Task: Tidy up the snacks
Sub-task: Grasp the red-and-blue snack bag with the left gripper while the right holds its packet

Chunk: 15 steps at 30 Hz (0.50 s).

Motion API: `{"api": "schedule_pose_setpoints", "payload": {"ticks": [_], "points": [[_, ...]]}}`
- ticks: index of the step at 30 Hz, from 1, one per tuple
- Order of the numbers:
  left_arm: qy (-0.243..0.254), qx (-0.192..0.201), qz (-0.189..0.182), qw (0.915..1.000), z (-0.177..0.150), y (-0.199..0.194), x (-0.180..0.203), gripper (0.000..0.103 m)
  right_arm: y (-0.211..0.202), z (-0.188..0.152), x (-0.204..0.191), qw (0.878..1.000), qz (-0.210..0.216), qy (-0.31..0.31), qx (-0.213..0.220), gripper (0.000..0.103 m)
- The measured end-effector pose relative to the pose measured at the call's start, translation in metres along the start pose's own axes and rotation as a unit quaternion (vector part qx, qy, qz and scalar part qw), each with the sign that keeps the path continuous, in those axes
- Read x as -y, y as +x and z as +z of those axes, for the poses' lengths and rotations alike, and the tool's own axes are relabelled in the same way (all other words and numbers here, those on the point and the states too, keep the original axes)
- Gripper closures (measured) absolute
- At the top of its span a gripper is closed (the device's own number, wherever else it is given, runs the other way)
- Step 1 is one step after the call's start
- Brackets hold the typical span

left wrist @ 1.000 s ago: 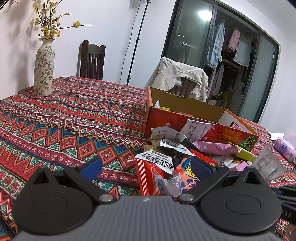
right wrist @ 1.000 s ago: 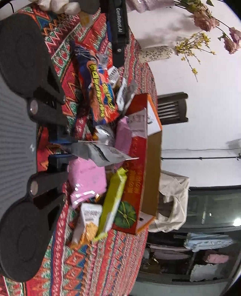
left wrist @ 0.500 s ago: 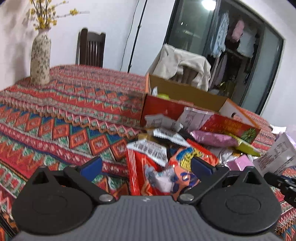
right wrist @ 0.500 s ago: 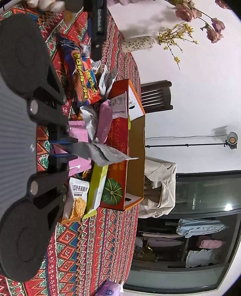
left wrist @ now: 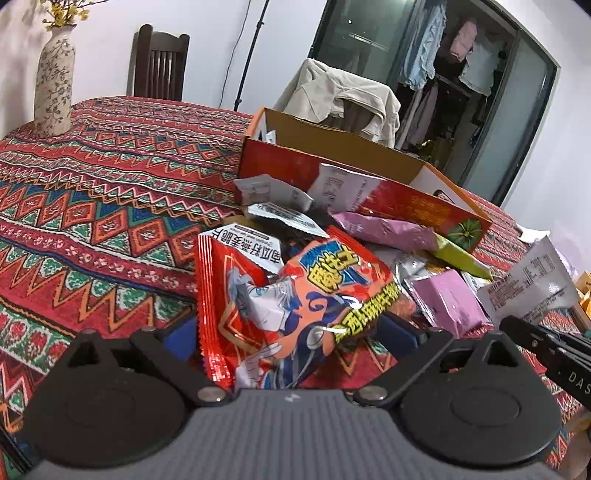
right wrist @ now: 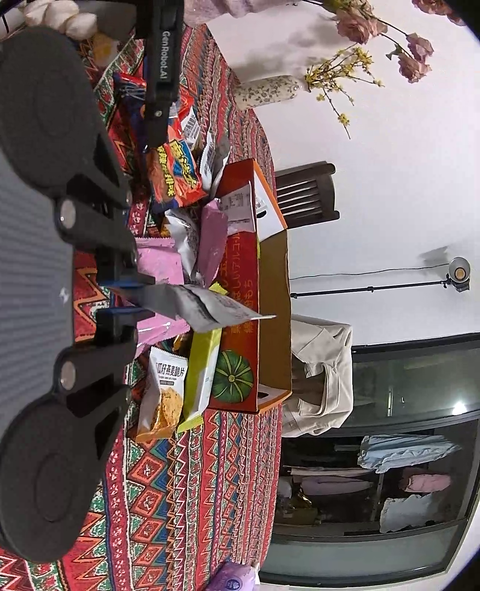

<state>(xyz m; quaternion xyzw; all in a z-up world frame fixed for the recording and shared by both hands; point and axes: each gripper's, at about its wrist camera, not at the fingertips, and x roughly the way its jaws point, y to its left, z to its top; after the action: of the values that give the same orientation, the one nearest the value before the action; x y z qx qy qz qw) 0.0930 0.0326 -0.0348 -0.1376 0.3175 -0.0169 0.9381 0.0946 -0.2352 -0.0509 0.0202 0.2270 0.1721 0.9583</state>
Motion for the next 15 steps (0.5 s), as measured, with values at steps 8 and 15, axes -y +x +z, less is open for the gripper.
{"api": "schedule_pose_setpoints", "payload": {"ticks": [8,15], "points": [[0.013,0.001,-0.008,0.9999,-0.004,-0.006,0.013,0.003,-0.006,-0.003,0.007,1.0,0.003,0.009,0.004,0.093],[0.042,0.021,0.012,0.9988,0.003,-0.016,0.014,0.0,-0.009,-0.004,0.011,1.0,0.006,0.015,0.008,0.093]]}}
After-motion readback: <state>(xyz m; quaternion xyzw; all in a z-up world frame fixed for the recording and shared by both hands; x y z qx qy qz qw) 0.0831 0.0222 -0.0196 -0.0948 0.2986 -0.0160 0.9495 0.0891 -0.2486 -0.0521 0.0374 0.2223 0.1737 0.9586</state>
